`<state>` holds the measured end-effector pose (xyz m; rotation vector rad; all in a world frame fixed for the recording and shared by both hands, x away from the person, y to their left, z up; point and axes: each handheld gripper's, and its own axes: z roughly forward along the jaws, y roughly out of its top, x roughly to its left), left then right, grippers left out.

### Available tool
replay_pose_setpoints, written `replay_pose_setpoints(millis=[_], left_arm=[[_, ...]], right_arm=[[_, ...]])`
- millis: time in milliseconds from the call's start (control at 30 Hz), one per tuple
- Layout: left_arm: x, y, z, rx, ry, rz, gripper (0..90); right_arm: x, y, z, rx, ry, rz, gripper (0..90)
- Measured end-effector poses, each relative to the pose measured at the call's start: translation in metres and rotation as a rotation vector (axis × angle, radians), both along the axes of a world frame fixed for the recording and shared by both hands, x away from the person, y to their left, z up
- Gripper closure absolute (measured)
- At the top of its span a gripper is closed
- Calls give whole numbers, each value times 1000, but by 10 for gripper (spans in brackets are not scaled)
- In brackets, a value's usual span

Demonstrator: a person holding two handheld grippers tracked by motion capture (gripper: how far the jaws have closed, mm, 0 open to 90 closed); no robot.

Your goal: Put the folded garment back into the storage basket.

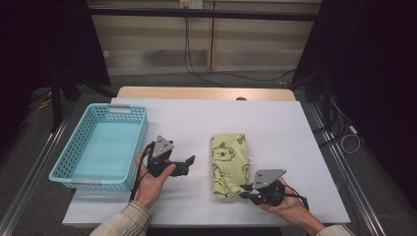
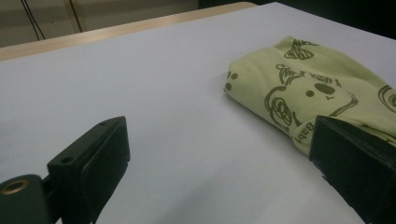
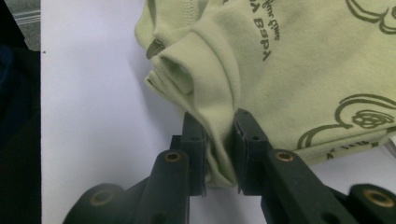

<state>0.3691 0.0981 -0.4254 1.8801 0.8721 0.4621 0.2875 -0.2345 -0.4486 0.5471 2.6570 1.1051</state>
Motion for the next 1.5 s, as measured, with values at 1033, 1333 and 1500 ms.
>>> replay_pose_setpoints(millis=[1033, 1333, 1500], left_arm=[[84, -71, -13, -21, 142, -55, 217], [96, -90, -13, -26, 183, -84, 289], [99, -97, -23, 23, 216, -118, 316]], right_arm=[[-1, -4, -3, 62, 24, -19, 787], [0, -4, -3, 56, 9, -13, 786], [-1, -4, -3, 57, 9, -10, 785]])
